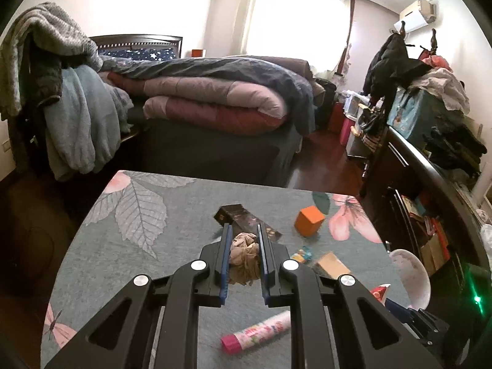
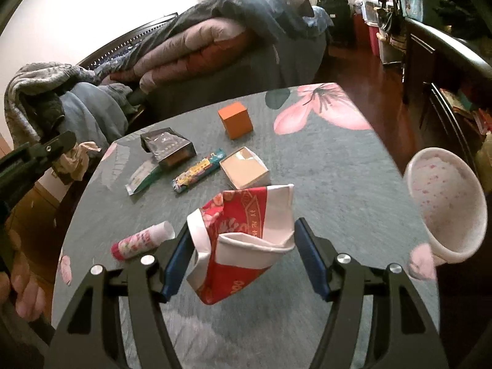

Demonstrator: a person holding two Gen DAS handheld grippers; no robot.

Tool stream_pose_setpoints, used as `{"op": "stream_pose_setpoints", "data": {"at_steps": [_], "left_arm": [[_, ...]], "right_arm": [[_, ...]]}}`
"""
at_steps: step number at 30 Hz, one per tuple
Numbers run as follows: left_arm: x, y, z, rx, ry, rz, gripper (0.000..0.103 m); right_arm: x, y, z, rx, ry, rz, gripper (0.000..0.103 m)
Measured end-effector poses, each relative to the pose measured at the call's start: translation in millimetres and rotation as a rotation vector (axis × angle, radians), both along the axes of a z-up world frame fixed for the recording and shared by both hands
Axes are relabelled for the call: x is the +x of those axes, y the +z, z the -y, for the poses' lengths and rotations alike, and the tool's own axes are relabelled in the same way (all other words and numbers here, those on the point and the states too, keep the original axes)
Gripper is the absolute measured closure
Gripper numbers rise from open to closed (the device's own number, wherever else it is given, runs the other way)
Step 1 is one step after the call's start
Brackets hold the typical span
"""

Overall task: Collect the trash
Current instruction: 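Grasp the beige tissue with the left gripper while the right grasps the red-white paper cup, then carry tissue and cup over the pink wastebasket and open both grippers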

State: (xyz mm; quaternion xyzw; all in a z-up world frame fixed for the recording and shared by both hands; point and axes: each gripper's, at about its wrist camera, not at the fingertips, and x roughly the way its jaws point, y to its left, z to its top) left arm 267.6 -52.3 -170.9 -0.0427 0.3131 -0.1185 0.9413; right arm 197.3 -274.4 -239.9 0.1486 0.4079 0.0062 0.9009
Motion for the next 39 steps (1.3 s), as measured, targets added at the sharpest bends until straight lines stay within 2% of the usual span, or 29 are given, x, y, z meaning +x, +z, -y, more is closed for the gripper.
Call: {"op": "stream_pose_setpoints", "data": {"at_steps": [7, 18, 29, 39], "left_arm": [[-25.3, 18.5, 27.9, -0.013, -0.071, 0.037, 0.087], [-60.7, 43.8, 107.9, -0.020, -0.249, 0.085, 0.086], [-85.7, 57.6, 185.4, 0.007, -0.403, 0.131, 0.086], [-94.0, 54.5, 241.7, 0.023, -0.514, 0.134, 0.086]], "right_arm": [[-43.2, 18.9, 20.8, 0.017, -0.038, 0.028, 0.037], [-101.8, 42.5, 72.0, 0.042, -0.140, 0.075, 0.037], [-137.1, 46.5, 120.0, 0.047, -0.245, 0.098, 0.037], [-159.9, 41.8, 166.2, 0.032, -0.354, 0.100, 0.037]]}}
